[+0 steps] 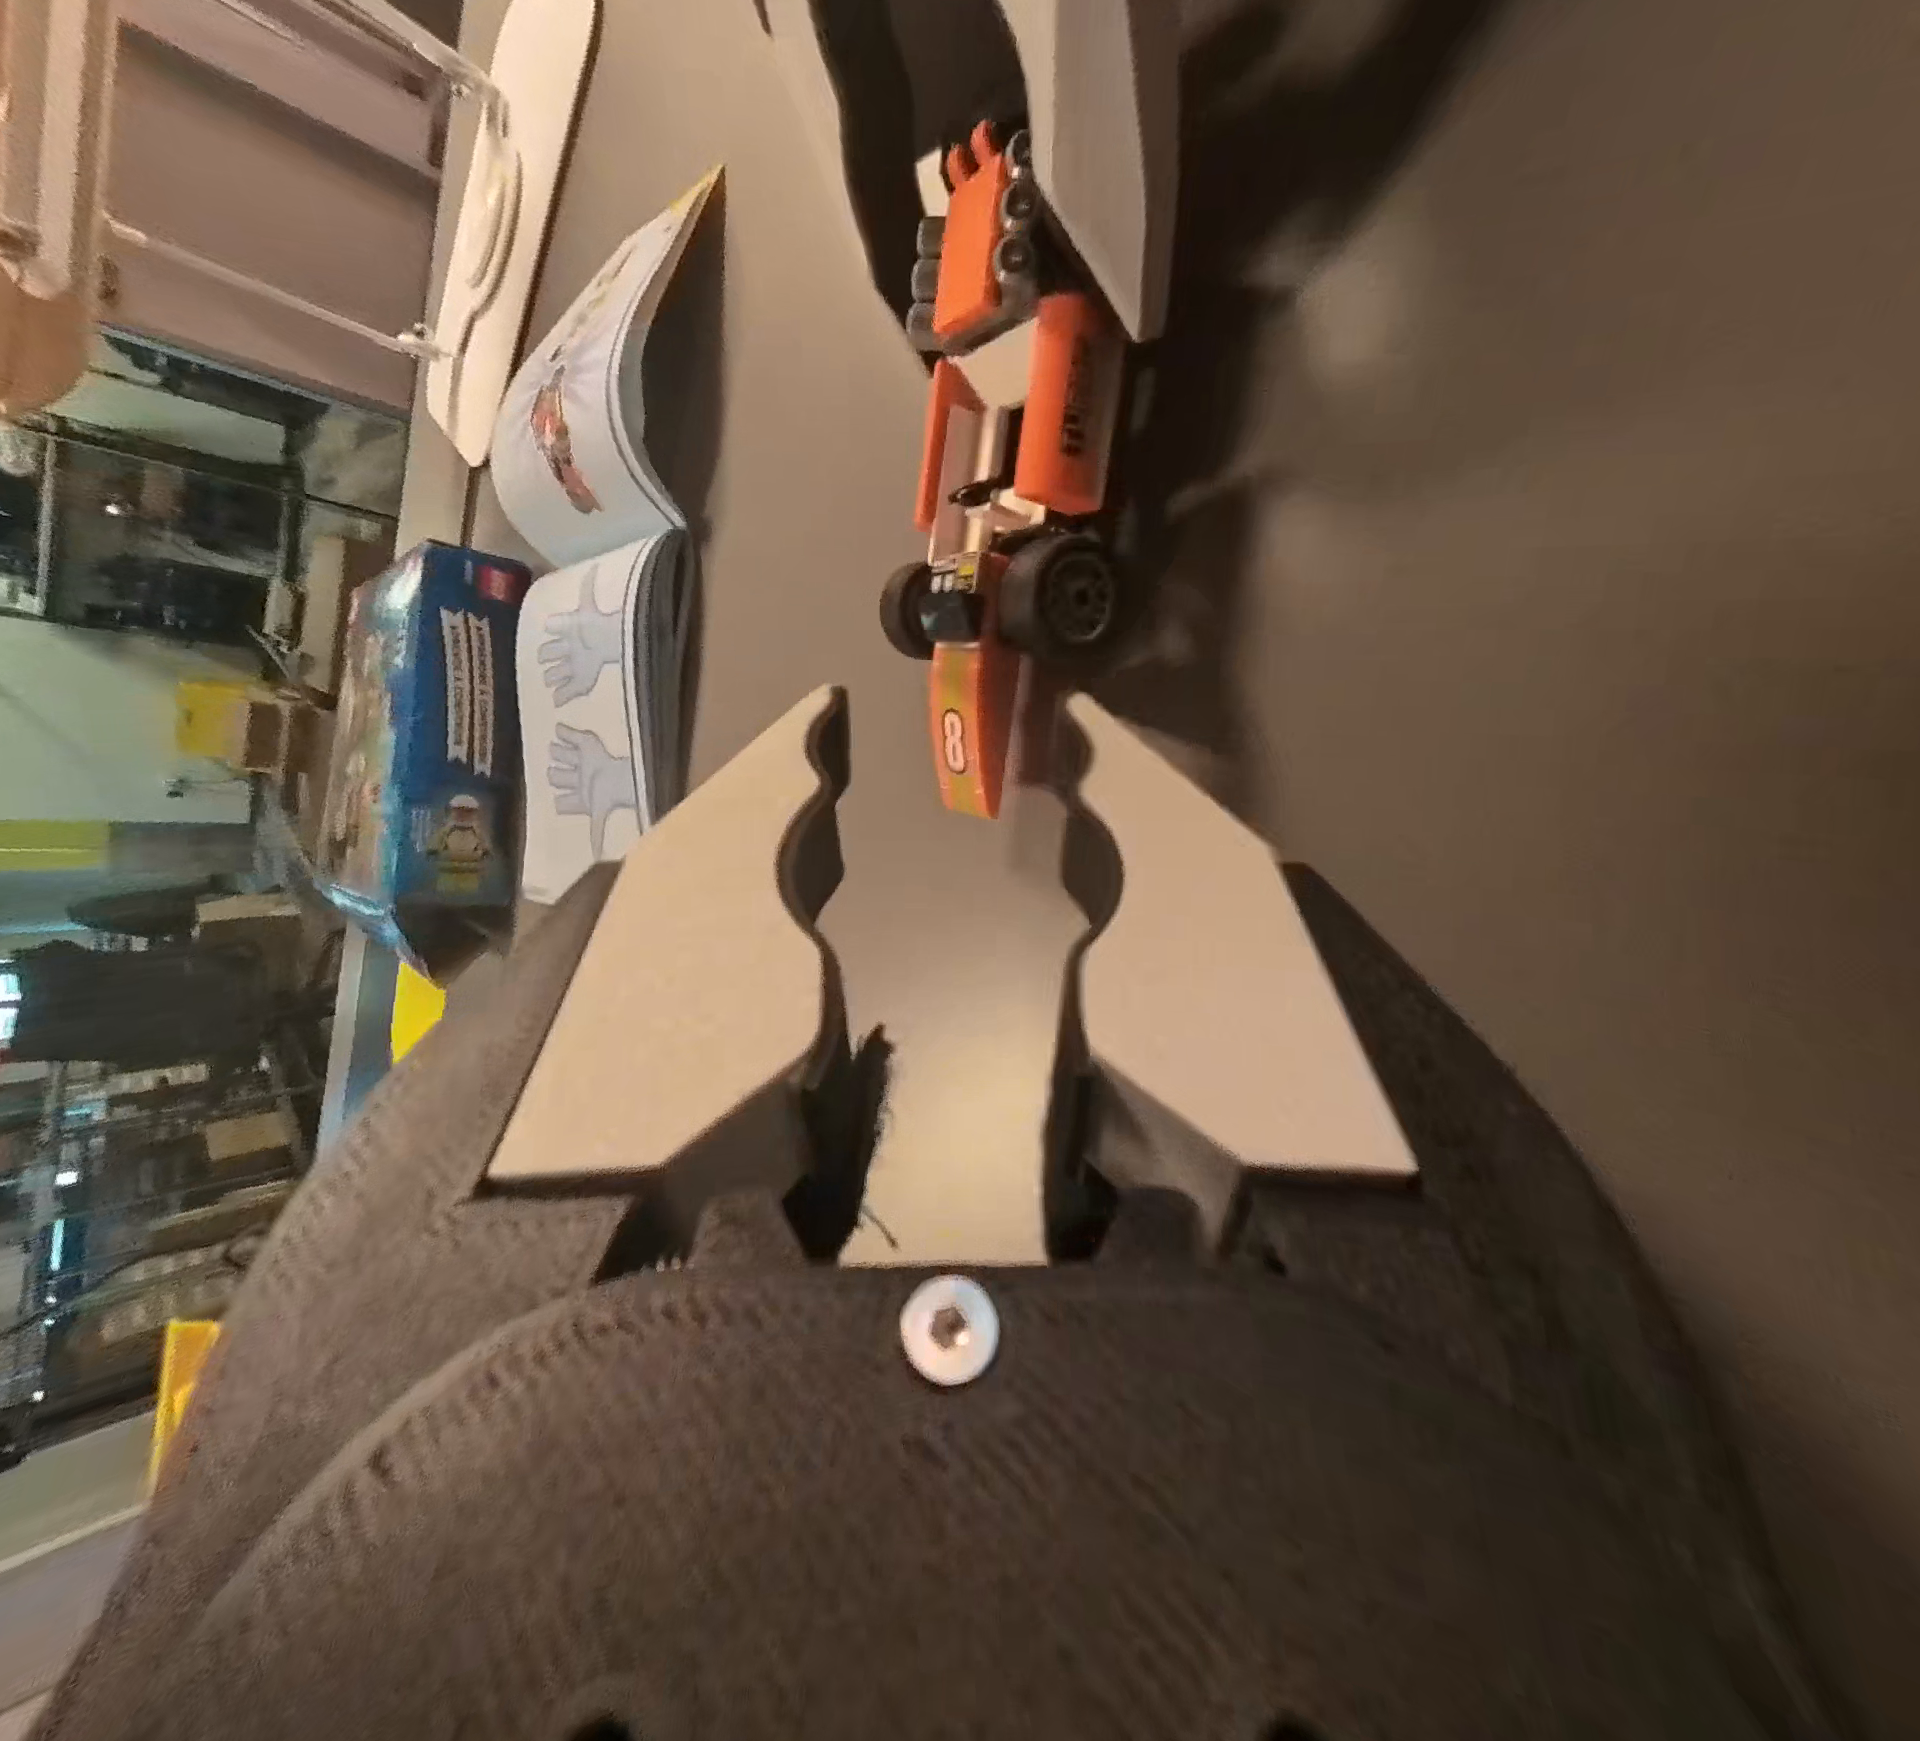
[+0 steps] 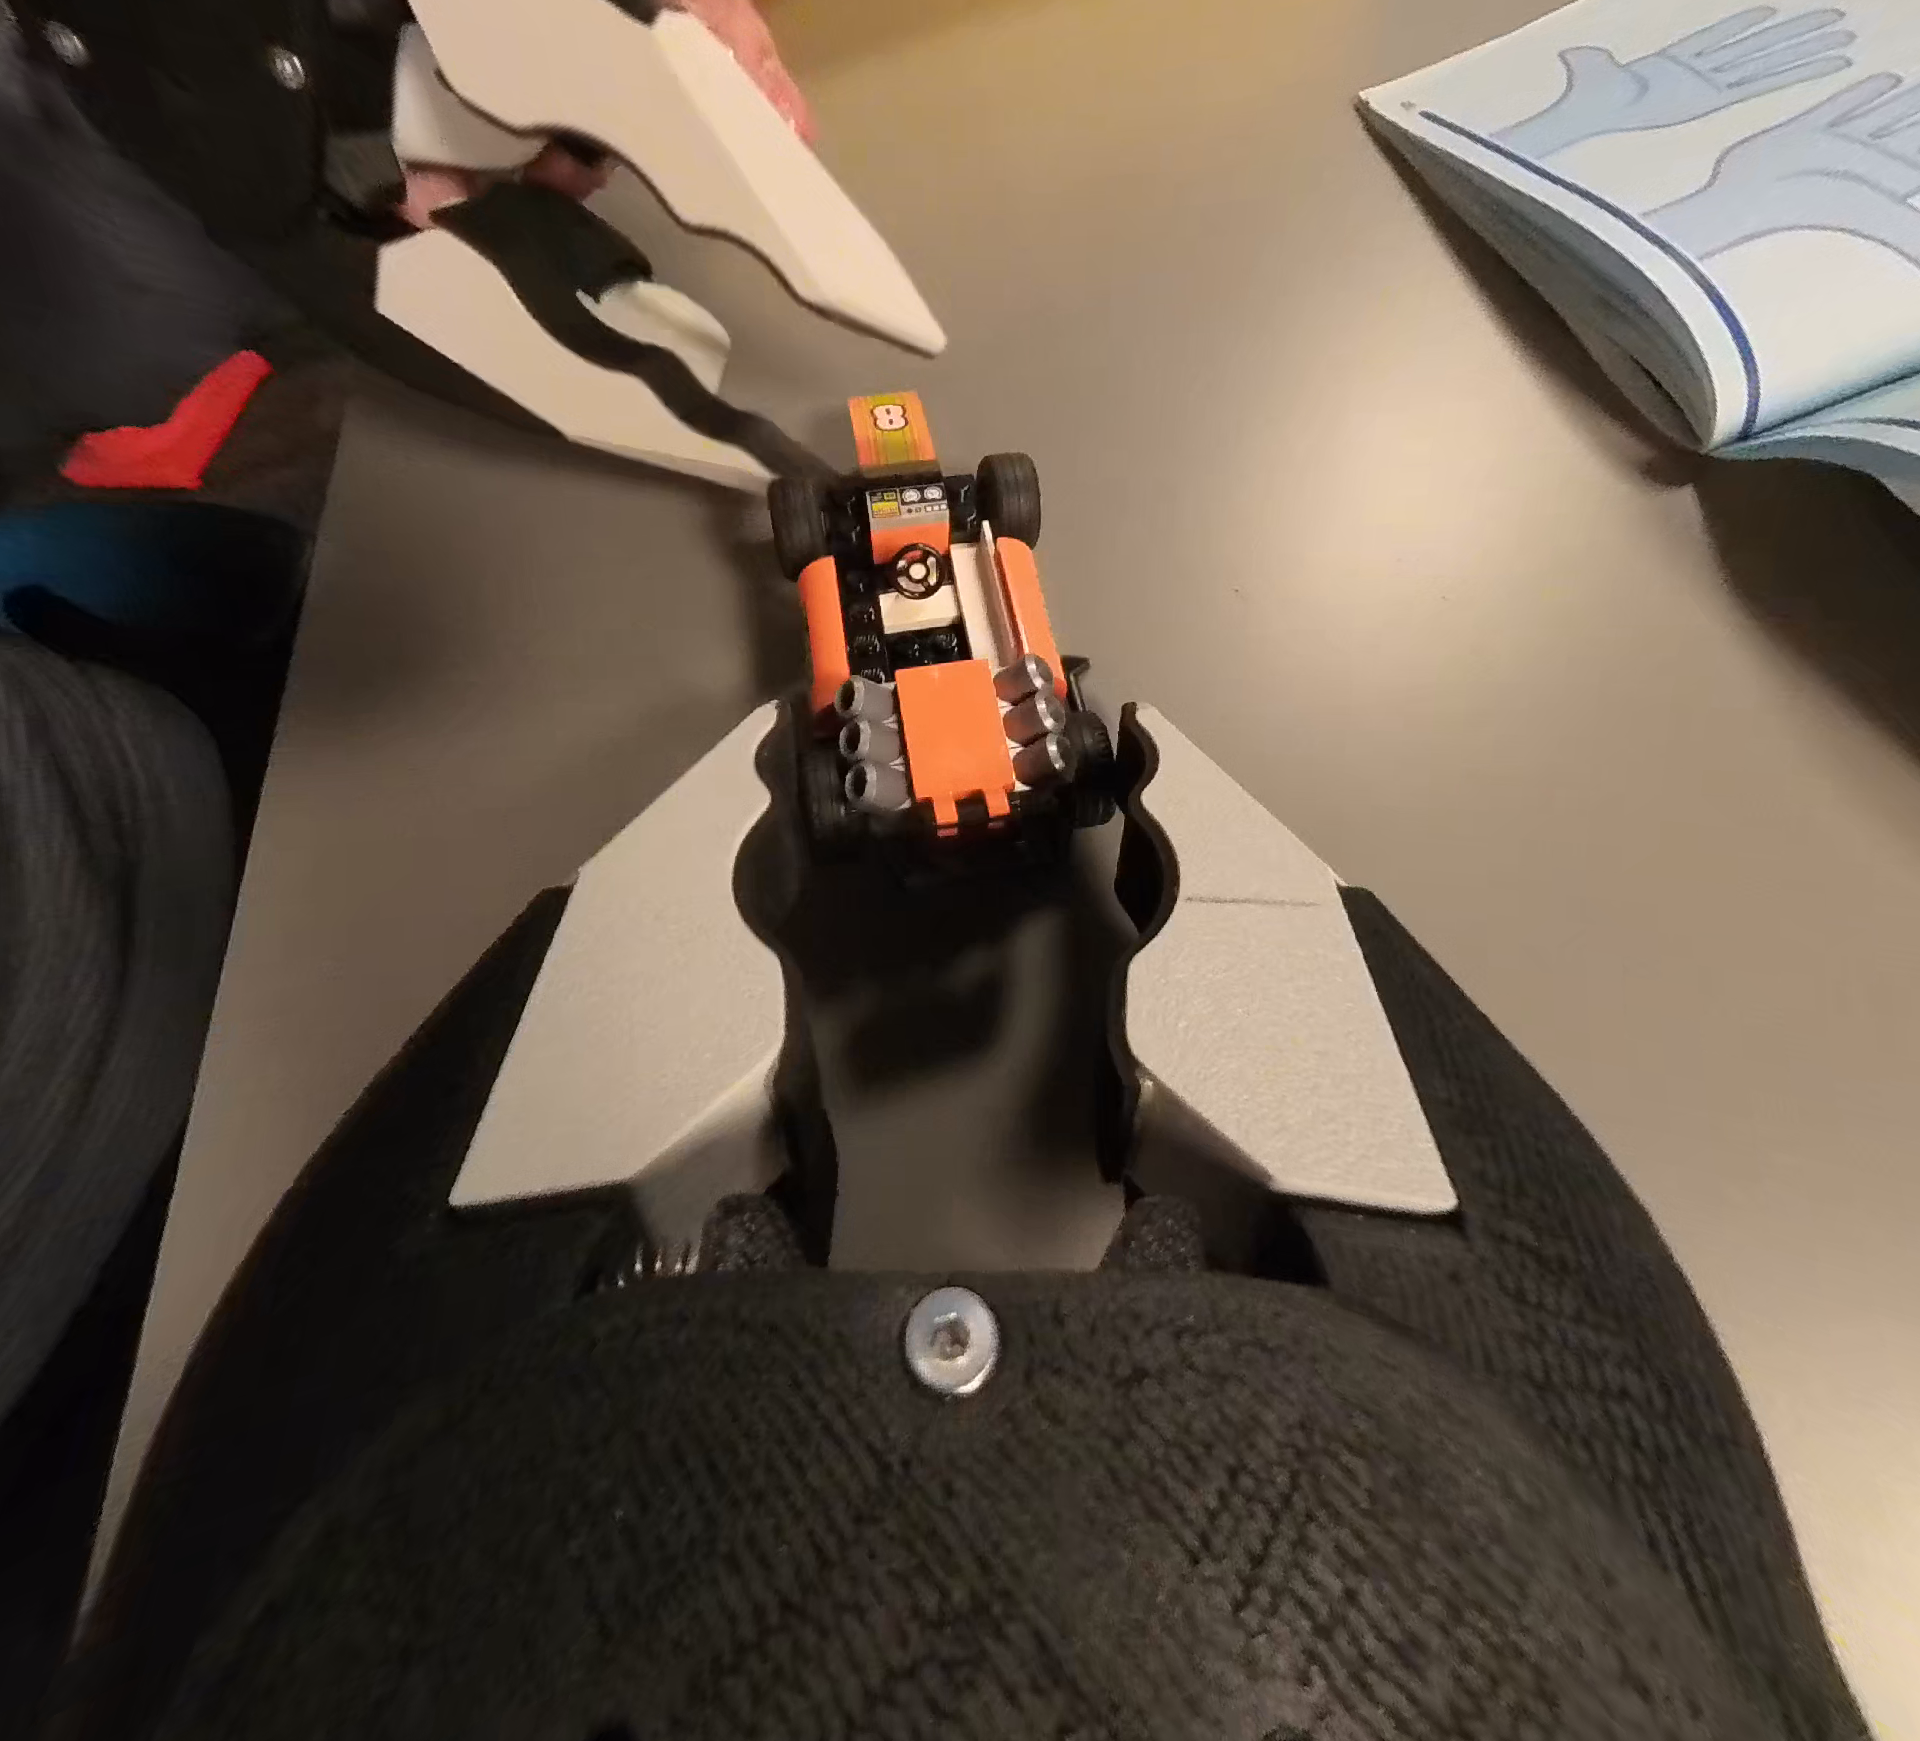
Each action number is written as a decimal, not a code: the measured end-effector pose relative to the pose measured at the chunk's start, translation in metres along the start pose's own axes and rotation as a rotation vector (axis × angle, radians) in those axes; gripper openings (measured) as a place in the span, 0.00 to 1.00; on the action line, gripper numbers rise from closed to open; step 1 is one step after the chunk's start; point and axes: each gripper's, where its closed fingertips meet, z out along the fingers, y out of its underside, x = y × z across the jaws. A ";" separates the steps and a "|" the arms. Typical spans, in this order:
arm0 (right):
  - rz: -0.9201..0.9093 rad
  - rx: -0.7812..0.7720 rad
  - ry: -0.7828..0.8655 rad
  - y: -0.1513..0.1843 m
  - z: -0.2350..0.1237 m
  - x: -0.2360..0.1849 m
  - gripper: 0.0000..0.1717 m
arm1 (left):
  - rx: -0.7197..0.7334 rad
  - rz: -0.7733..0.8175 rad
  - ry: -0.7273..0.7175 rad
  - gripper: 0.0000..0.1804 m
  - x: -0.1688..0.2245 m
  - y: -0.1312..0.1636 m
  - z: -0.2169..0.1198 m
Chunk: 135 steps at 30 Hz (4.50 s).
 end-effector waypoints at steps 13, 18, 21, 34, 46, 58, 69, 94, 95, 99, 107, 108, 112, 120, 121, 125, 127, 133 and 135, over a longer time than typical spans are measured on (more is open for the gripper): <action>-0.265 0.150 0.202 -0.030 -0.010 0.007 0.20 | 0.034 0.382 -0.349 0.05 -0.031 -0.025 0.029; -0.244 0.160 0.274 -0.031 -0.017 0.020 0.13 | 0.065 0.586 -0.462 0.04 -0.036 -0.039 0.037; -0.254 0.148 0.297 -0.030 -0.019 0.023 0.11 | 0.098 0.603 -0.486 0.04 -0.037 -0.044 0.036; -0.232 0.120 0.289 -0.028 -0.019 0.023 0.08 | 0.054 0.781 -0.566 0.04 -0.031 -0.050 0.035; -0.211 0.348 0.443 -0.050 -0.055 0.047 0.08 | -0.017 0.504 -0.460 0.04 -0.038 -0.022 0.046; 0.164 -0.052 0.576 0.036 -0.068 0.106 0.10 | -0.117 -0.034 -0.459 0.04 -0.077 0.028 0.033; -0.529 0.057 0.660 -0.030 -0.036 0.058 0.40 | -0.026 0.106 -0.450 0.04 -0.065 0.001 0.032; -1.118 -0.179 0.930 -0.040 0.003 0.069 0.11 | 0.189 0.287 -0.390 0.11 -0.034 -0.041 0.028; -1.127 -0.181 0.939 -0.041 0.002 0.068 0.11 | 0.182 0.305 -0.395 0.07 -0.034 -0.041 0.028; -1.182 -0.168 1.005 -0.048 -0.004 0.066 0.11 | 0.208 0.111 -0.298 0.05 -0.038 -0.041 0.024; -1.278 -0.108 1.125 -0.070 -0.021 0.053 0.09 | 0.473 -0.435 -0.067 0.05 -0.056 -0.050 0.005; -1.288 -0.111 1.136 -0.071 -0.022 0.053 0.08 | 0.492 -0.463 -0.054 0.05 -0.058 -0.052 0.003; -1.283 -0.137 1.103 -0.068 -0.021 0.054 0.08 | 0.387 -0.209 -0.216 0.05 -0.058 -0.050 0.005; -1.257 -0.156 1.047 -0.059 -0.019 0.054 0.08 | 0.180 0.353 -0.513 0.05 -0.054 -0.048 0.010; -1.231 -0.124 1.046 -0.063 -0.020 0.052 0.08 | 0.198 0.300 -0.504 0.05 -0.058 -0.049 0.006; -1.300 -0.172 0.968 -0.050 -0.006 0.046 0.08 | 0.196 0.282 -0.696 0.04 -0.083 -0.053 -0.015; -1.460 -0.251 0.972 -0.040 0.005 0.040 0.08 | 0.268 0.016 -0.731 0.04 -0.114 -0.044 -0.038; -1.280 -0.154 1.132 -0.064 -0.033 0.061 0.08 | 0.162 0.036 -0.605 0.04 -0.098 -0.016 -0.009; -1.199 -0.214 1.161 -0.053 -0.046 0.077 0.08 | 0.172 0.067 -0.589 0.04 -0.094 -0.022 -0.005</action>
